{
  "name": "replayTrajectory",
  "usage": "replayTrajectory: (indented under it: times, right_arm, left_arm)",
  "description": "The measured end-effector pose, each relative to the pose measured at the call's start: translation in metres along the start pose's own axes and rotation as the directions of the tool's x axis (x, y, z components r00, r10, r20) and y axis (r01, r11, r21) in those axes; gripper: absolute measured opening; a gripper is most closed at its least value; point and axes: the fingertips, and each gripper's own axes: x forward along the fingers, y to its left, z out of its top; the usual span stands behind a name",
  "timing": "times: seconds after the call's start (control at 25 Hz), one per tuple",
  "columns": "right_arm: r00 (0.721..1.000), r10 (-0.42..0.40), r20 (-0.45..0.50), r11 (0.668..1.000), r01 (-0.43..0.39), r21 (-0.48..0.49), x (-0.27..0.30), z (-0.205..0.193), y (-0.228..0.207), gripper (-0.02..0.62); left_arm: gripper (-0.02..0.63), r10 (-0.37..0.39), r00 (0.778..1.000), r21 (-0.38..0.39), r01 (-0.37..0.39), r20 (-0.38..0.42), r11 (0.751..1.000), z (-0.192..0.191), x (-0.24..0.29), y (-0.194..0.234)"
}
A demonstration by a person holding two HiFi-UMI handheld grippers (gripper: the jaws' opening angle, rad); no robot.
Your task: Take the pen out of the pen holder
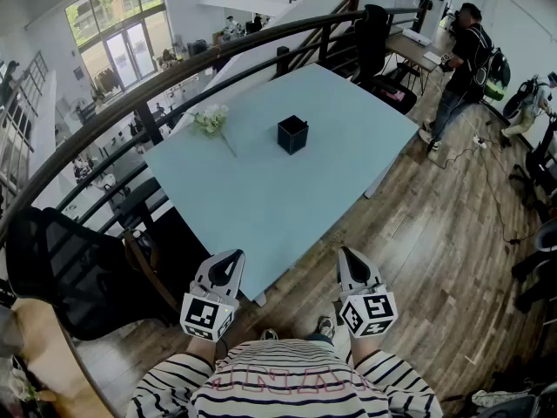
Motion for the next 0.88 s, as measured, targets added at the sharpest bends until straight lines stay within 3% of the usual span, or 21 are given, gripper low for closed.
replayTrajectory:
  times: [0.2,0.48,0.56,0.68,0.88]
  right_arm:
    - [1.000,0.025,0.014,0.999,-0.025,0.019,0.003,0.005,-0.015,0.028]
    - [0.991,0.128,0.038,0.990,-0.130,0.055,0.015,0.015,-0.049,0.043]
    - [0.988,0.149,0.031,0.987,-0.151,0.060,0.018,0.016,-0.062,0.181]
    - [0.983,0.183,0.012,0.982,-0.183,0.054,0.021,0.014,-0.085,0.186]
    - [0.971,0.241,-0.008,0.969,-0.240,0.050,0.023,0.015,-0.127,0.187]
  left_arm:
    - [0.025,0.006,1.000,-0.014,-0.005,0.017,1.000,0.006,0.011,-0.011]
    - [0.028,0.031,0.999,-0.041,-0.029,0.043,0.999,0.016,0.048,-0.034]
    - [0.036,0.040,0.998,-0.052,-0.037,0.042,0.998,0.017,0.060,-0.044]
    - [0.173,0.059,0.998,-0.078,-0.056,0.029,0.995,0.014,0.080,-0.061]
    - [0.173,0.104,0.994,-0.088,-0.102,0.018,0.991,0.013,0.114,-0.091]
